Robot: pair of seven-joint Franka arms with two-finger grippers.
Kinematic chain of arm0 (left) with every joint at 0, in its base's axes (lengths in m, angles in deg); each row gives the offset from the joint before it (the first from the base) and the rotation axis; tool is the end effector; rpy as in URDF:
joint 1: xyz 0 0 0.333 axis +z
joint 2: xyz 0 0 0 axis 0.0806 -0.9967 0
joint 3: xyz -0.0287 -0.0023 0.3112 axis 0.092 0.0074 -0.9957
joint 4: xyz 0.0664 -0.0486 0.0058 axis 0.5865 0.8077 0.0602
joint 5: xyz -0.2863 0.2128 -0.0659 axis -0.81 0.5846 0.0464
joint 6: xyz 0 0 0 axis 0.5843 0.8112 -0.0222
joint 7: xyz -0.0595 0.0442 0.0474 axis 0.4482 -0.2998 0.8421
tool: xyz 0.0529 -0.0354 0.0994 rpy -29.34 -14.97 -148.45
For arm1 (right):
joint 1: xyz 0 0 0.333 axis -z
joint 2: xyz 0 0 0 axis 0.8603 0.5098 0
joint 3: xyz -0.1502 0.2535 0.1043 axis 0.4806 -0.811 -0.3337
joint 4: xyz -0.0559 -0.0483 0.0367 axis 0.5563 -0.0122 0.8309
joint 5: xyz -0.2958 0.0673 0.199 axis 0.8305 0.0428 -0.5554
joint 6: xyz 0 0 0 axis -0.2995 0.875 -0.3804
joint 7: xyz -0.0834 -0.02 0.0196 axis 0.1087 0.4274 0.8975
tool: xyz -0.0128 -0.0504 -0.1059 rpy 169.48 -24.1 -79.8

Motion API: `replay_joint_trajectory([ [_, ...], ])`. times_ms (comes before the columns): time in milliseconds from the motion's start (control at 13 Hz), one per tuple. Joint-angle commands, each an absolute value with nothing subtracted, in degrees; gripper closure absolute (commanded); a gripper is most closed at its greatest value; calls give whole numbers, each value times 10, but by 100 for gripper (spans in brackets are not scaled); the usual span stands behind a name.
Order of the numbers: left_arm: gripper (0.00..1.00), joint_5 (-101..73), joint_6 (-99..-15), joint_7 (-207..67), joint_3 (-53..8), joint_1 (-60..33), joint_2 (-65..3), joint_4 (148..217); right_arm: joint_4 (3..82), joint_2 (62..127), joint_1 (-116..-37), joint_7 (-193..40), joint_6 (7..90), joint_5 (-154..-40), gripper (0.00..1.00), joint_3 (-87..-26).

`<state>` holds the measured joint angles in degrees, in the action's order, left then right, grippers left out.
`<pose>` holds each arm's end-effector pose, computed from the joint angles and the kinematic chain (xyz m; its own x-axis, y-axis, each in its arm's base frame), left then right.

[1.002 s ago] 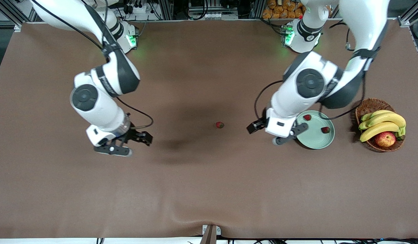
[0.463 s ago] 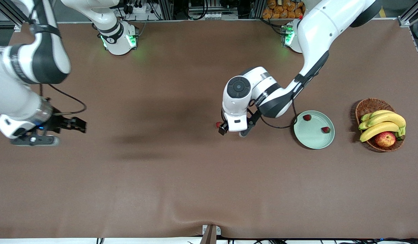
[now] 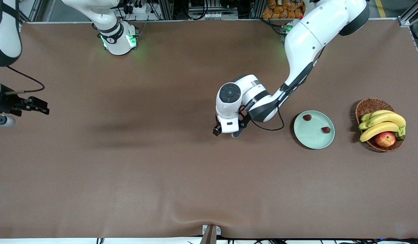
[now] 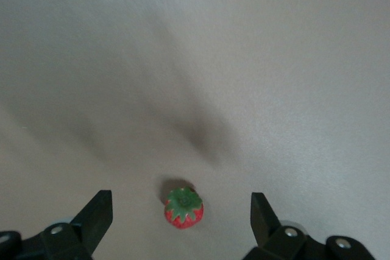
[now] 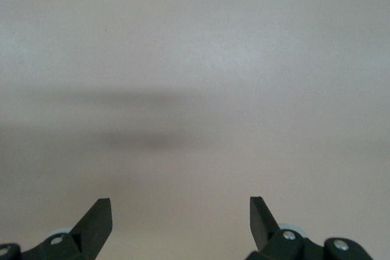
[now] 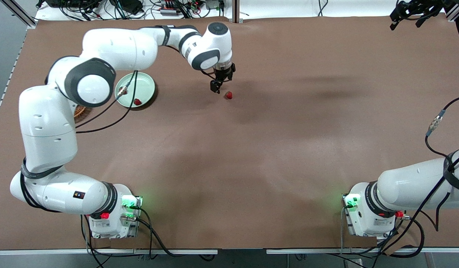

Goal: Collect all strawberries into plate
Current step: 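Lower the left gripper and grasp the last red strawberry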

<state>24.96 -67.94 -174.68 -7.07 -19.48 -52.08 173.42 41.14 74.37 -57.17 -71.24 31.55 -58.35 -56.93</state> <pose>0.5014 -0.4477 0.2215 0.6107 0.7917 -0.0151 0.7918 -0.6107 0.0046 0.5431 -0.0699 0.5264 0.9960 0.0668 -0.0598 0.0688 -0.9972 0.0308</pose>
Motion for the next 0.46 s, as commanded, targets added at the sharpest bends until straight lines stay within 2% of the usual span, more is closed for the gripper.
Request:
replay_joint_trajectory([
  [0,4,262,-704,-1764,-105,-231,-533,1724,386,724,-573,-705,266,-593,0,-564],
  [385,20,262,-713,-1764,-105,-232,-543,1724,363,702,-575,-711,210,-593,0,-552],
])
